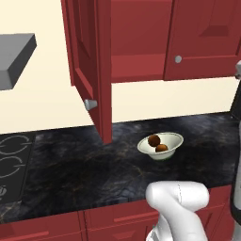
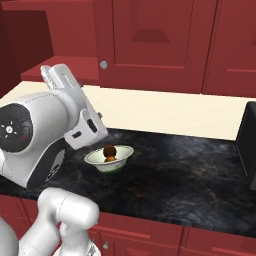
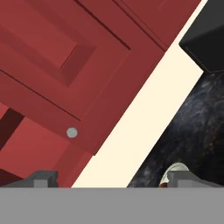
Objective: Open the cabinet. Pick the orange and orange from the cabinet and place them into the bowl. Then close the cabinet.
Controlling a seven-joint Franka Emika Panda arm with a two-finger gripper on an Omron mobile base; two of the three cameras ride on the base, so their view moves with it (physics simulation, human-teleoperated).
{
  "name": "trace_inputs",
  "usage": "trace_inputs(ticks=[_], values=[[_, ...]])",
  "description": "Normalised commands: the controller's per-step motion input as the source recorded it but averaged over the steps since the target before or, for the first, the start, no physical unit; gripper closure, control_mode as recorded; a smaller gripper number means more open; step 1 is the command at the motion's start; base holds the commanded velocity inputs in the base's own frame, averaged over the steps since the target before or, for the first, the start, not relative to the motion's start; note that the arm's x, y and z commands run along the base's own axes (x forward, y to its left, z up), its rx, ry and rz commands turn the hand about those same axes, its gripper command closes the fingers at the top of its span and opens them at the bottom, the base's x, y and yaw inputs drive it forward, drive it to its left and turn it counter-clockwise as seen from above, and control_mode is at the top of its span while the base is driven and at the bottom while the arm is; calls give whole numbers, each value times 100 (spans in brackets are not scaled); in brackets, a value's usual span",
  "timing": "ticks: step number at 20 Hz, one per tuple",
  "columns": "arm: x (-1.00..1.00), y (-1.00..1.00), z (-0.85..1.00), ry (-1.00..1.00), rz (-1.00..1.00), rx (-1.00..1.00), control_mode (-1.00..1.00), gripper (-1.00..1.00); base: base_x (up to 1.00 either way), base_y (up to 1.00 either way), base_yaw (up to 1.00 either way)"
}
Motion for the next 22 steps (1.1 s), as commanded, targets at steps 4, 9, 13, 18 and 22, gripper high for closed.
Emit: trace_inputs(ticks=[4, 9, 13, 18, 22], values=[[-35, 50, 0, 5, 0, 0, -100, -100, 0, 0, 0], [-30, 39, 0, 8, -1, 0, -100, -100, 0, 0, 0], [-33, 40, 0, 6, -1, 0, -100, -100, 0, 0, 0], [-31, 44, -2, 2, -1, 0, -100, -100, 0, 0, 0], [-9, 52, -17, 0, -2, 0, -100, -100, 0, 0, 0]])
